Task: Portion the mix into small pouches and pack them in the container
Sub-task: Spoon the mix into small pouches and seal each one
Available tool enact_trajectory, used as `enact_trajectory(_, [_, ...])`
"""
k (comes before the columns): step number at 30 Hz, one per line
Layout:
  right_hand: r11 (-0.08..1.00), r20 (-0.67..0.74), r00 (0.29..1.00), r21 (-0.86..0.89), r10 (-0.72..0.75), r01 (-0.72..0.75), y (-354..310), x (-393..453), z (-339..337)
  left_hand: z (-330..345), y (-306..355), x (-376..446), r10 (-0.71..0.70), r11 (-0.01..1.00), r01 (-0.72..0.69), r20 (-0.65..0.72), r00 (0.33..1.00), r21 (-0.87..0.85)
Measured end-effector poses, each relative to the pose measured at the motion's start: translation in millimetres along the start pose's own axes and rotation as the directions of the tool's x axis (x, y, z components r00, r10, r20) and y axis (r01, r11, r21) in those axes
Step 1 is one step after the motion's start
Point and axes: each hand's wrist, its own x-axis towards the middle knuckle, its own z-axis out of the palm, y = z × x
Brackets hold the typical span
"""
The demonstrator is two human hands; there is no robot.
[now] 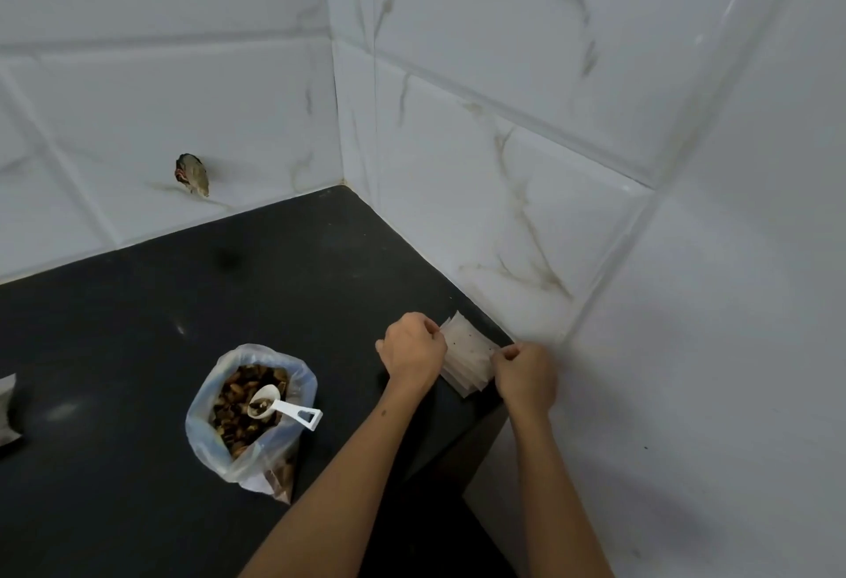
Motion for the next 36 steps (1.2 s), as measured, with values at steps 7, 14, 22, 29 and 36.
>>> enact_trajectory(7, [0.985,-0.100,0.989,0.124,-0.111,0.123,-13.3,-14.1,-19.2,-10.6,1.3,2.7,0.028,0.977,-0.022,0.026,0.999,-0.211])
enact_trajectory(14, [0.842,-0.043,0.931,0.413,-0.363,0.347,-75.6,-53.5,-29.1,-66.5,-5.6,-21.9,0.146,0.829,-0.183,-0.112,0.983,-0.528])
enact_trajectory(22, [0.747,0.242,0.829,0.604,-0.504,0.278,-133.0,-127.2,22.4,-144.6,-67.9,-72.1,0.355,0.831,-0.488,-0.421,0.835,-0.267])
enact_trajectory(29, [0.780,0.513,0.626,0.565,-0.587,0.269,-162.4,-190.0,75.2,-206.0,-159.1,-94.4,0.359,0.932,-0.277,-0.484,0.798,0.233])
enact_trajectory(36, [0.791,0.708,0.359,0.503,-0.608,0.347,-182.8,-237.6,102.7,-234.1,-210.9,-99.9,0.254,0.958,-0.141,-0.515,0.819,0.248])
